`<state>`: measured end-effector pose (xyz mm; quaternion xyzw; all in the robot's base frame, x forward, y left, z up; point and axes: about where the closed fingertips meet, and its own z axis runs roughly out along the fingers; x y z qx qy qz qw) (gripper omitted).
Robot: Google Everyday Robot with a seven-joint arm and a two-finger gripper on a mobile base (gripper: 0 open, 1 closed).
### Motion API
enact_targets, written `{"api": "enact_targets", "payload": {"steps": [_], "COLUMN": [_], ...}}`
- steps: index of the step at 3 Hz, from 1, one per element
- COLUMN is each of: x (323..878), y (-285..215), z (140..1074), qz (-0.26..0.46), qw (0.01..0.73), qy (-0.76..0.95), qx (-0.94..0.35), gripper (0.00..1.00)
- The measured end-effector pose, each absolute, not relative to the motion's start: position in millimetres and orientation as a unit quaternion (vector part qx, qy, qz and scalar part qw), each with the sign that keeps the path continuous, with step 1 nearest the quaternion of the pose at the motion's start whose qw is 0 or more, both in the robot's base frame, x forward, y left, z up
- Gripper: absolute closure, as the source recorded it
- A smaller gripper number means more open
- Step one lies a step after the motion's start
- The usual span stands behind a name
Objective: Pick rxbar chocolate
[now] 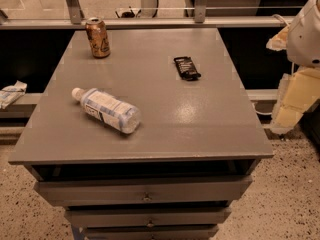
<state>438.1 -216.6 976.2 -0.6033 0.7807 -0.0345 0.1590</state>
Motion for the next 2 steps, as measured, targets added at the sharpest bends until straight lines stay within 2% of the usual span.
{"api": "enact_targets", "payload": {"steps": [2], "x": [452.1], "y": [-213.9], "z": [971.5], "qz": [-0.020], "qw": [0.178], "qy": [0.780], "qx": [-0.600], "gripper": [0.00]}}
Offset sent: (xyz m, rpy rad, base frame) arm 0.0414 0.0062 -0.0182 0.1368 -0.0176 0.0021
